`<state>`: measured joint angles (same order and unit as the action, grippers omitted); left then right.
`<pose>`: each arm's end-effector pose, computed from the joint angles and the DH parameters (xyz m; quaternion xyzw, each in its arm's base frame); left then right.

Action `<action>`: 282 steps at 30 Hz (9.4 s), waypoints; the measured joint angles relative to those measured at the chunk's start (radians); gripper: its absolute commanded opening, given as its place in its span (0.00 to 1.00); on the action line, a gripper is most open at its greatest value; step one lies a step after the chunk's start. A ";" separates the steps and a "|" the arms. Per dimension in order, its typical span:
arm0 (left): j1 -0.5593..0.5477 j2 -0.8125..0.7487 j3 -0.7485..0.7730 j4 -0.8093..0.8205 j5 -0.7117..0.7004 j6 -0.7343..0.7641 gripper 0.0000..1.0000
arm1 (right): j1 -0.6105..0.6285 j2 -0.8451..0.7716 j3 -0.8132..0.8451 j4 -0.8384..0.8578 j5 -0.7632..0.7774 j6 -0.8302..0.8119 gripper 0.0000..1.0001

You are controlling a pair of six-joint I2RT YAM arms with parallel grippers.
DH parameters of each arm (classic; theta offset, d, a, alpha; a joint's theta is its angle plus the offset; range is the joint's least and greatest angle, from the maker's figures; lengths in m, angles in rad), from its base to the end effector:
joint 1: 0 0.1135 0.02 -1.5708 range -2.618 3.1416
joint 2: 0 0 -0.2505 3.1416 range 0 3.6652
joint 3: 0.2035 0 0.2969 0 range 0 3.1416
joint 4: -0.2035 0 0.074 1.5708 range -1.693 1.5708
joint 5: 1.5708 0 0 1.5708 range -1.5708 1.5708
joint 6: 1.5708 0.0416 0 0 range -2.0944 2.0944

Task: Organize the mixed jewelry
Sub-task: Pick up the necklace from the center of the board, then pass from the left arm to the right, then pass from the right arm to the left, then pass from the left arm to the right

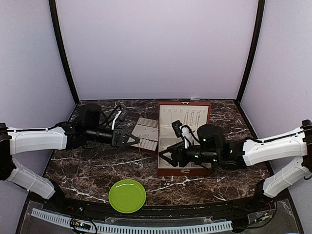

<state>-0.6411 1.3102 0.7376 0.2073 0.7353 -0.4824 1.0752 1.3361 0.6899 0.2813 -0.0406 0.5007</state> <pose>0.2480 -0.2199 0.2110 0.2641 0.7502 -0.5324 0.2900 0.1592 0.2981 0.1887 -0.2443 0.7865 0.4137 0.3880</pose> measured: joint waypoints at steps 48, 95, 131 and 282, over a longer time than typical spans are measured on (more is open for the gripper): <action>-0.059 0.094 0.033 0.031 0.080 -0.036 0.00 | 0.051 0.343 0.153 0.253 -0.044 -0.128 0.24; -0.163 0.132 0.008 0.190 -0.224 0.087 0.37 | 0.053 0.094 0.108 0.248 0.192 -0.069 0.00; -0.286 0.359 -0.011 0.309 -0.498 0.188 0.25 | 0.053 0.018 0.108 0.131 0.336 -0.007 0.00; -0.335 0.264 0.574 -0.328 -0.547 0.152 0.00 | -0.122 -0.148 0.060 0.039 -0.128 -0.010 0.38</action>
<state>-0.9756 1.5745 1.3113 -0.1204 0.1886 -0.3302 0.9535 1.1877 0.7498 0.3202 -0.1688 0.4911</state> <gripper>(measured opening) 0.023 0.424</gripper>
